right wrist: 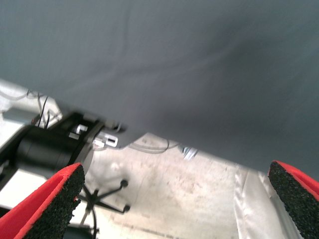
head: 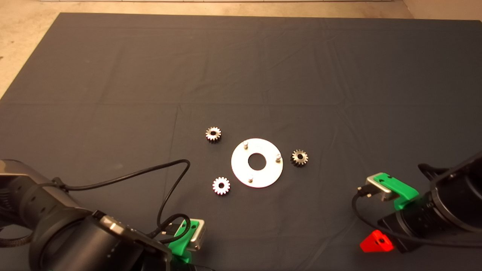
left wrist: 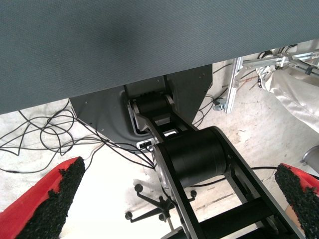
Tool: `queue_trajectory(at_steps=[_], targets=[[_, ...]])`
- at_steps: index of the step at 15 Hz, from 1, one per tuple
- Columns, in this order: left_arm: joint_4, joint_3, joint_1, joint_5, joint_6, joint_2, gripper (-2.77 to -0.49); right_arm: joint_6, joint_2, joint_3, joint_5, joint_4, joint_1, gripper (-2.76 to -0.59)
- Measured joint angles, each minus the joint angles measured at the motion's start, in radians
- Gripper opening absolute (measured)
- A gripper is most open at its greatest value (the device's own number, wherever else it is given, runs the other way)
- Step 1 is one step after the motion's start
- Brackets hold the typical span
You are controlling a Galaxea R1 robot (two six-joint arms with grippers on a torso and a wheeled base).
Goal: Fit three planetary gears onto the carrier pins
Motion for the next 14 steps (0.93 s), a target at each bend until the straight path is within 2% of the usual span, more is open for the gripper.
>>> queue_trajectory(at_steps=[2, 7, 10, 14], targets=[[0.000, 0.000, 0.000, 0.000, 0.000, 0.000, -0.49, -0.038, 0.005, -0.063, -0.001, -0.001, 0.017, -0.60], [0.000, 0.000, 0.000, 0.000, 0.000, 0.004, -0.49, -0.116, 0.039, -0.193, 0.001, -0.002, 0.029, -0.60], [0.000, 0.000, 0.000, 0.000, 0.000, 0.006, -0.49, -0.137, 0.065, -0.237, 0.000, -0.003, 0.036, -0.60], [0.000, -0.004, 0.000, 0.000, 0.000, 0.009, -0.49, -0.150, 0.130, -0.293, 0.001, -0.004, 0.061, -0.60]])
